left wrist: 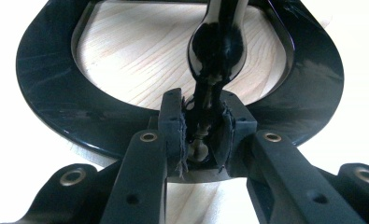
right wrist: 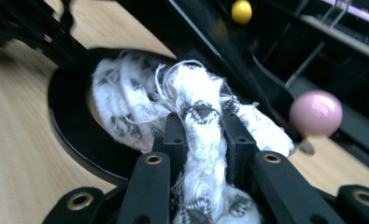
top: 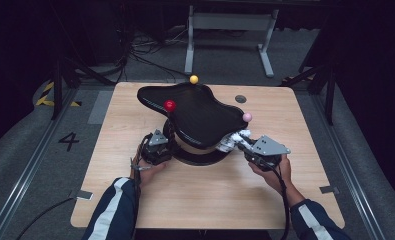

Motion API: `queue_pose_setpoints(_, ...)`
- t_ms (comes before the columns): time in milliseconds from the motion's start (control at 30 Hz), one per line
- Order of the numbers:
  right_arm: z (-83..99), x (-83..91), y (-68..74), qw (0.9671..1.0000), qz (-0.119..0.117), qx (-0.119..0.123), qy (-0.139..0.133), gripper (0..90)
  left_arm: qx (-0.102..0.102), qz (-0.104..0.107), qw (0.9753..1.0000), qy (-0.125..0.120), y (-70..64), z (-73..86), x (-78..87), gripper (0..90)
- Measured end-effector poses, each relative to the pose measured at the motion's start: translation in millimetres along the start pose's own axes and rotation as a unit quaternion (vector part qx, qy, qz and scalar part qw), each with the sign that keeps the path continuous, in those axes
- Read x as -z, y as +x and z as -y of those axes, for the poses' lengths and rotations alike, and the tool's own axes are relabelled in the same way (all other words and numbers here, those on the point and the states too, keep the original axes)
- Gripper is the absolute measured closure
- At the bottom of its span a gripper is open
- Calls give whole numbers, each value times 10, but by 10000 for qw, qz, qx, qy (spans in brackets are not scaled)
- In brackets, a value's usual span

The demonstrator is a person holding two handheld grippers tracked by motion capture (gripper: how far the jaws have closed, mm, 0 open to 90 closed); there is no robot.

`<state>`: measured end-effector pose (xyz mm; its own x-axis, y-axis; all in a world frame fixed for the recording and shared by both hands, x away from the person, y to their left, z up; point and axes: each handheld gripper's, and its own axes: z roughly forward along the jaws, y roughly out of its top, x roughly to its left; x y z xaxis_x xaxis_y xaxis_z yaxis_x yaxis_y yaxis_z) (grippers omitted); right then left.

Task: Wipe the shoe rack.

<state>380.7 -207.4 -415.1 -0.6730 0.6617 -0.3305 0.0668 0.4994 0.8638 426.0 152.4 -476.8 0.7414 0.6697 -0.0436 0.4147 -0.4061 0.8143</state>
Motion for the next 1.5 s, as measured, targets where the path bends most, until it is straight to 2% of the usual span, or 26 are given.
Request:
queue_pose_setpoints(133, 119, -136, -62, 9994, 136, -6, 304, 754, -31, -10, 10000, -27, 2, -1, -3, 743)
queue_pose_setpoints(233, 226, -271, -116, 9978, 204, -93, 623, 754, -26, -3, 10000, -26, 2, -1, -4, 743)
queue_pose_setpoints(300, 308, -352, -170, 9964, 202, -288, 768, 754, -26, -3, 10000, -26, 2, -1, -4, 743)
queue_pose_setpoints(367, 380, -418, -212, 9946, 259, -321, 956, 754, -29, -8, 10000, -9, 3, -3, -2, 743)
queue_pose_setpoints(500, 435, -483, -230, 9935, 232, -392, 1047, 747, -15, 15, 10000, -13, -6, -3, -7, 744)
queue_pose_setpoints(667, 444, -577, -136, 9921, 131, -264, 1216, 742, -40, -6, 10000, -38, -11, -4, -13, 744)
queue_pose_setpoints(733, 442, -602, -74, 9921, 131, -137, 1244, 740, -36, -38, 10000, -16, -21, -6, -14, 742)
queue_pose_setpoints(867, 425, -617, 2, 9922, 109, -127, 1233, 743, -38, -40, 10000, -16, -22, -7, -14, 740)
queue_pose_setpoints(967, 396, -624, 80, 9928, 24, -21, 1195, 744, -18, -51, 10000, -25, -29, -4, -16, 736)
queue_pose_setpoints(1167, 314, -625, 224, 9941, -325, 68, 1032, 744, -27, -60, 10000, -31, -32, -5, -16, 729)
queue_pose_setpoints(1267, 279, -637, 283, 9937, -504, 129, 994, 743, -48, -93, 9999, 7, -37, -7, -11, 729)
queue_pose_setpoints(1333, 269, -643, 295, 9936, -466, 244, 1001, 743, -87, -126, 9999, 16, -51, -6, -15, 731)
queue_pose_setpoints(1367, 275, -642, 279, 9937, -485, 201, 990, 743, -86, -146, 9999, -28, -52, -4, -18, 730)
queue_pose_setpoints(1467, 323, -654, 196, 9945, -279, 121, 1001, 744, -87, -142, 9999, -12, -42, -6, -14, 734)
queue_pose_setpoints(1500, 323, -654, 196, 9945, -279, 121, 1001, 744, -87, -142, 9999, -12, -42, -6, -14, 734)
